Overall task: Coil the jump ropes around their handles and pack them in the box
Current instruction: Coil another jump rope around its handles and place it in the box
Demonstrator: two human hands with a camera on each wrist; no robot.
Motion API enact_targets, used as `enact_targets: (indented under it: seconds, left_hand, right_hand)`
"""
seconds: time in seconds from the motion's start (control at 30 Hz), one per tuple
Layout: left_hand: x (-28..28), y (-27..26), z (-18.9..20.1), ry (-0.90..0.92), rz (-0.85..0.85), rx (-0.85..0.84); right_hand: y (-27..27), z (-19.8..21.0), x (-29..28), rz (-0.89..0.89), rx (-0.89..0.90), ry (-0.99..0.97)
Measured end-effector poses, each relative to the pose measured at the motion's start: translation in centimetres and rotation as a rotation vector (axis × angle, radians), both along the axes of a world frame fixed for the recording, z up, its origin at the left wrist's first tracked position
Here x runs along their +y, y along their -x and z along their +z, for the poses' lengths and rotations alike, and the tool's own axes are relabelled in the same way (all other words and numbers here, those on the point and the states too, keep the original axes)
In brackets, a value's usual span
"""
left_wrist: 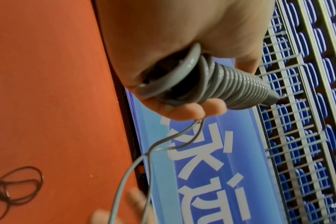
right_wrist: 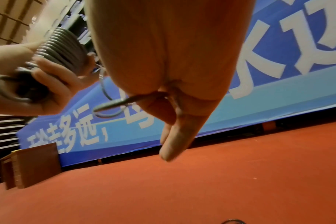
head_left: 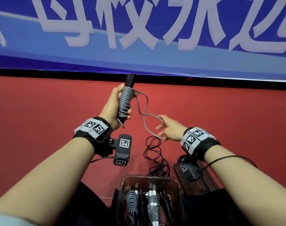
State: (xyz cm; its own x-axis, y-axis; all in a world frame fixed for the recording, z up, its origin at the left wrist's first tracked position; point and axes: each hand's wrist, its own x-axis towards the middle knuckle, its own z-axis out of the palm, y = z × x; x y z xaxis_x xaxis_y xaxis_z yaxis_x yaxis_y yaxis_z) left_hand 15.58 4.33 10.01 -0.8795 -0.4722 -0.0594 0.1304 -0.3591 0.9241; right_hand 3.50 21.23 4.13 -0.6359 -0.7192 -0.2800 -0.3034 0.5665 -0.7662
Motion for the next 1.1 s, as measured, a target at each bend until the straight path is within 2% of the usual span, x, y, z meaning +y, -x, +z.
enact_targets:
  seconds: [0.1, 0.2, 0.33, 0.5, 0.6, 0.7, 0.77, 0.93, 1.03, 1.1]
  left_hand:
    - [-0.6, -0.4, 0.8, -0.096, 0.051, 0.099]
    - [-0.6, -0.3, 0.2, -0.062, 0.115, 0.086]
    - [-0.5, 0.3, -0.4, -0.053, 0.229, 0.091]
    - [-0.9, 0.3, 0.0, -0.130, 0.277, 0.128]
    - [-0.8, 0.5, -0.4, -0.061, 0.278, 0.102]
    - [-0.2, 0.7, -1.0, 0.037, 0.244, 0.037]
    - [0.3, 0.9, -1.4, 0.082, 0.219, 0.005]
    - [2.2, 1.5, -2.0, 0.185, 0.051, -0.062]
    - [3.3, 1.4, -2.0, 0.209, -0.076, -0.069]
    - [3.9, 1.4, -1.8, 0.232, -0.153, -0.058]
  right_hand:
    - [1.4, -1.4, 1.2, -0.028, 0.042, -0.164]
    - [2.5, -2.1, 2.4, -0.112, 0.104, -0.241]
    - [2.4, -1.6, 2.1, -0.261, -0.231, -0.070]
    - [3.2, -0.9, 2.3, -0.359, -0.176, 0.004]
    - [2.9, -0.6, 2.2, -0.349, -0.219, 0.140]
    - [2.2, 0.5, 1.7, -0.160, -0.096, 0.099]
    - [1.6, 1.3, 1.1, -0.129, -0.036, 0.163]
    - [-0.1, 2.3, -1.2, -0.108, -0.149, 0.437]
    - [-1.2, 2.0, -2.0, -0.060, -0.255, 0.492]
    - [-1.5, 1.7, -2.1, -0.036, -0.217, 0.475]
